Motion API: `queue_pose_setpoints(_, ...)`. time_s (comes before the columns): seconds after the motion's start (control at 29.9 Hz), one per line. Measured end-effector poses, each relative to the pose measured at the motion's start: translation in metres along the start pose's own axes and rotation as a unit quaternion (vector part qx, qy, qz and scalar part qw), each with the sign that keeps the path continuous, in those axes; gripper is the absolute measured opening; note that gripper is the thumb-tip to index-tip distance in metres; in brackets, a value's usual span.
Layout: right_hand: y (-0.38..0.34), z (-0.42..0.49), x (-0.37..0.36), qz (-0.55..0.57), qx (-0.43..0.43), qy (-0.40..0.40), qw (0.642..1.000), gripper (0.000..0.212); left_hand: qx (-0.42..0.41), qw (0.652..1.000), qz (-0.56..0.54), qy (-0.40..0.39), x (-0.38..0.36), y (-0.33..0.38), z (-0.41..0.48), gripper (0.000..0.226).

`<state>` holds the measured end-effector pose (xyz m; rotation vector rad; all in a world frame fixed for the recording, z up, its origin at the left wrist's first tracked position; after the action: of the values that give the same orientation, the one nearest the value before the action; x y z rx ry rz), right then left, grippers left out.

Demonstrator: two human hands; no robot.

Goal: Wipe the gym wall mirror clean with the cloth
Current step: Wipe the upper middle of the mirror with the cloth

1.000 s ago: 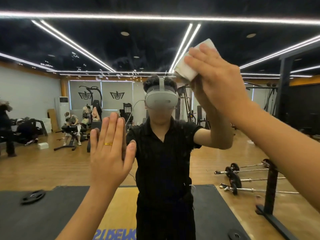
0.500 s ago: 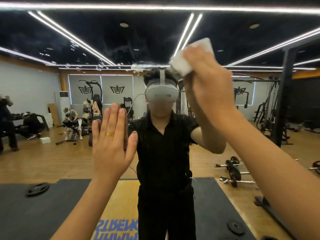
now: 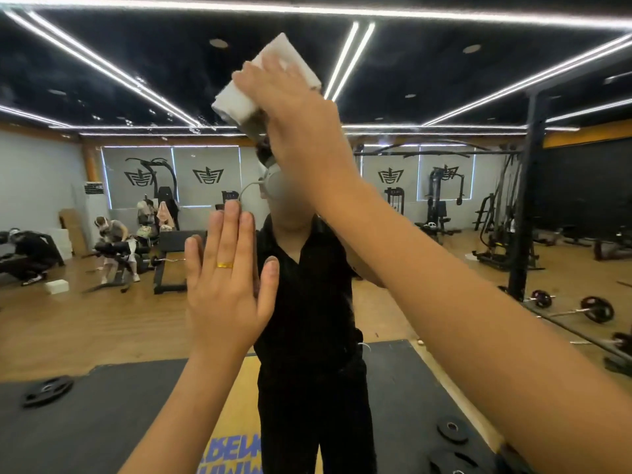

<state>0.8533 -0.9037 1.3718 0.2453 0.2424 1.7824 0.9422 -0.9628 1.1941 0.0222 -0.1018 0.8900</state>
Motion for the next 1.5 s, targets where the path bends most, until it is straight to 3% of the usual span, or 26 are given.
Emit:
queue_pose_setpoints(0.13, 0.033, -0.049, 0.025, -0.041, 0.035, -0.043, 0.998, 0.043, -0.002, 1.0, -0.001, 0.002, 0.0, 0.001, -0.002, 0.066)
queue_pose_setpoints(0.27, 0.079, -0.068, 0.062, -0.064, -0.069, 0.008, 0.996, 0.041, -0.009, 1.0, 0.005, 0.009, 0.0, 0.0, -0.001, 0.065)
queue_pose_setpoints(0.37, 0.068, -0.071, 0.051, -0.052, -0.121, 0.024, 0.991, 0.041, -0.013, 1.0, 0.009, 0.009, 0.001, 0.0, -0.001, 0.065)
queue_pose_setpoints(0.53, 0.042, -0.086, 0.029, -0.045, -0.047, -0.056, 0.996, 0.045, -0.007, 1.0, 0.006, 0.006, 0.002, 0.0, -0.001, 0.065)
queue_pose_setpoints(0.7, 0.089, -0.078, 0.062, -0.039, -0.158, -0.005, 0.987, 0.037, -0.003, 1.0, 0.003, 0.003, -0.001, 0.0, -0.001, 0.065)
queue_pose_setpoints(0.87, 0.076, -0.094, 0.038, -0.034, -0.141, -0.047, 0.988, 0.052, -0.006, 1.0, 0.008, 0.006, -0.001, 0.0, -0.001, 0.064)
queue_pose_setpoints(1.1, 0.084, -0.088, 0.049, -0.008, -0.141, -0.025, 0.99, 0.044, 0.009, 1.0, 0.011, 0.0, -0.001, 0.002, 0.002, 0.065)
queue_pose_setpoints(1.3, 0.085, -0.081, 0.057, -0.025, -0.142, -0.008, 0.99, 0.04, -0.016, 0.997, -0.072, -0.011, 0.019, -0.002, 0.001, 0.072)
queue_pose_setpoints(1.4, 0.084, -0.08, 0.054, -0.029, -0.151, 0.012, 0.988, 0.039, -0.013, 0.999, -0.051, -0.006, 0.044, -0.028, 0.001, 0.073)
queue_pose_setpoints(1.5, 0.075, -0.079, 0.049, -0.034, -0.16, 0.034, 0.986, 0.038, 0.051, 0.999, -0.014, -0.003, 0.066, -0.076, 0.006, 0.07)
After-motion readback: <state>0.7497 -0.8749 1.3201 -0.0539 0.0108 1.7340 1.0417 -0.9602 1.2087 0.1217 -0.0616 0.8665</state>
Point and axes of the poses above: each hand's wrist, its own z-axis towards the middle knuckle, its own x-axis out of the back of the hand, y = z × x, the point moved 9 cm from there along z, towards the middle knuckle, and after that the axes turned 6 degrees about -z, right-handed, at the moved point
